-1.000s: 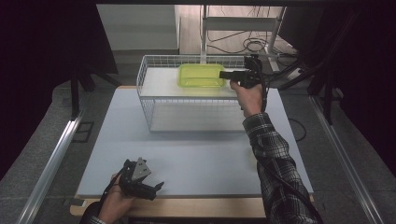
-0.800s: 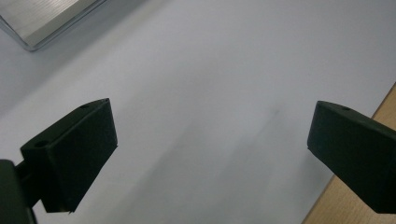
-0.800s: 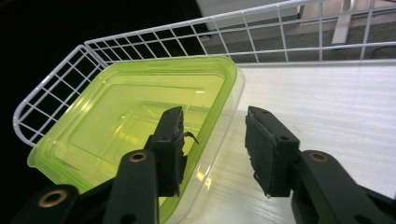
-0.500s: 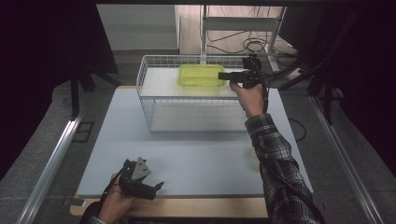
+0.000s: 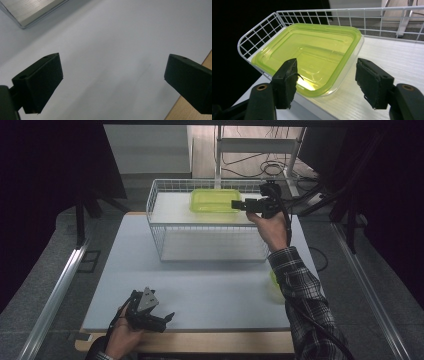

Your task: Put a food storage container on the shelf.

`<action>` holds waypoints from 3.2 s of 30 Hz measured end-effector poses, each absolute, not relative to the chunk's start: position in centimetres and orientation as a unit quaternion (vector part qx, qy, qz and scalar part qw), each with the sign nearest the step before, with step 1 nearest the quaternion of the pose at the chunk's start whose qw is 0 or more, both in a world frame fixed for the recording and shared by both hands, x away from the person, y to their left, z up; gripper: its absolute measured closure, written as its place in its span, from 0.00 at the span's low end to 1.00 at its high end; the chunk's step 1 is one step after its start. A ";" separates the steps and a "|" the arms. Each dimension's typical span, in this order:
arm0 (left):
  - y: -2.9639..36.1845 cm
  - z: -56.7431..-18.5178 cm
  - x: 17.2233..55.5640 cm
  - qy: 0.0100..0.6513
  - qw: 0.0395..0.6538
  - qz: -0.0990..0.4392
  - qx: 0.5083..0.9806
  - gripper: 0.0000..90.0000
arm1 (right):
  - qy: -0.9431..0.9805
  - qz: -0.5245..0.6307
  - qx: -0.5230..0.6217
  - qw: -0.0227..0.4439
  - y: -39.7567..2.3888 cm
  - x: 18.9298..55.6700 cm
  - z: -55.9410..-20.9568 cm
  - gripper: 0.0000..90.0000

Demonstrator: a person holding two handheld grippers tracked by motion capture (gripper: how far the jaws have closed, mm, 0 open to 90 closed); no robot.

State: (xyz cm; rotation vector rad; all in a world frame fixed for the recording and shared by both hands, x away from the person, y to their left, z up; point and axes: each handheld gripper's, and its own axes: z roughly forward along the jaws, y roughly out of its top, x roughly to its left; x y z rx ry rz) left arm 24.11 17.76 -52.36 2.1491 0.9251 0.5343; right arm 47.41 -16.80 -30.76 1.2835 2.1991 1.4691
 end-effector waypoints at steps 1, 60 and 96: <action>17.8 -52.3 24.1 0.361 0.364 0.207 0.833 0.02 | 0.748 0.496 0.428 0.105 -16.8 47.1 -30.8 0.34; 18.2 -52.3 24.4 0.379 0.385 0.193 0.819 0.01 | 0.824 0.447 0.312 0.155 -18.9 37.4 -37.0 0.04; 17.8 -52.3 24.2 0.358 0.374 0.203 0.831 0.01 | 0.827 0.429 0.331 0.147 -20.8 31.7 -45.0 0.03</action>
